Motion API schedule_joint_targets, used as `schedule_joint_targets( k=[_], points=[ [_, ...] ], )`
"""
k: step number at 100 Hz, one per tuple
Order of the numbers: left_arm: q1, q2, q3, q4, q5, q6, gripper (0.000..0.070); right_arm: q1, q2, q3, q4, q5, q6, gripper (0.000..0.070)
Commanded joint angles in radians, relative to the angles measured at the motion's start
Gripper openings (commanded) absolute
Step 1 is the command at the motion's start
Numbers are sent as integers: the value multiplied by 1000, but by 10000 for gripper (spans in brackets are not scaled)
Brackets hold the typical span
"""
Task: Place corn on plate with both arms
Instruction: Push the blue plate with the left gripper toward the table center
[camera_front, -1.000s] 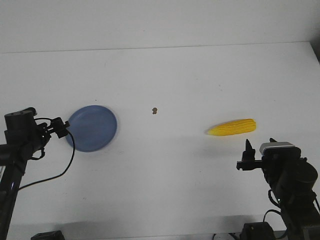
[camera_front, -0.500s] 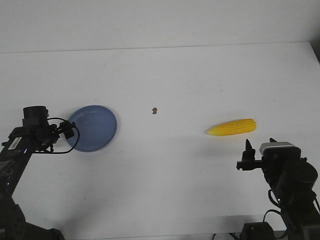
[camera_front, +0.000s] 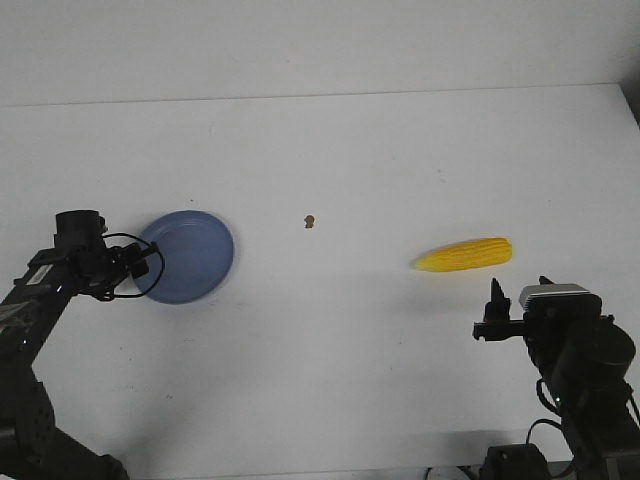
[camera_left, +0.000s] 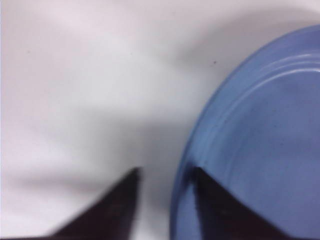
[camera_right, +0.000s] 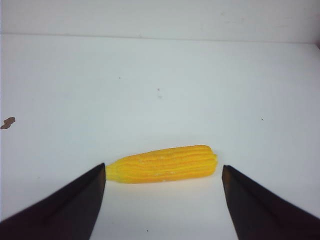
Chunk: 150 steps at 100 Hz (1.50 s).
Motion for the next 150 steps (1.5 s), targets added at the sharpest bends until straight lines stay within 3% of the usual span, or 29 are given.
schedule_joint_targets(
  k=[1,12,33,55,69,84,107,150],
  points=[
    [0,30,3,-15,13,19,6,2,3,16,10,-2,10,492],
    [0,26,3,-16,60,21,6,2,3,16,10,-2,10,492],
    [-23,-68,3,-39,235,34,6,2,3,16,10,-2,10,492],
    [-140,-183,3,-73,268,50,6,2,3,16,18,-2,10,492],
    [-247,-188,-20,-94,331,64,5,2,3,16,18,-2,11,492],
    [-361,-188,-79,-64,333,76,5,2,3,16,17,-2,11,492],
    [-472,-186,-126,31,359,24,5,2,3,16,17,-2,14,492],
    [-589,-82,-126,119,357,-43,6,2,3,16,16,-2,14,492]
  ],
)
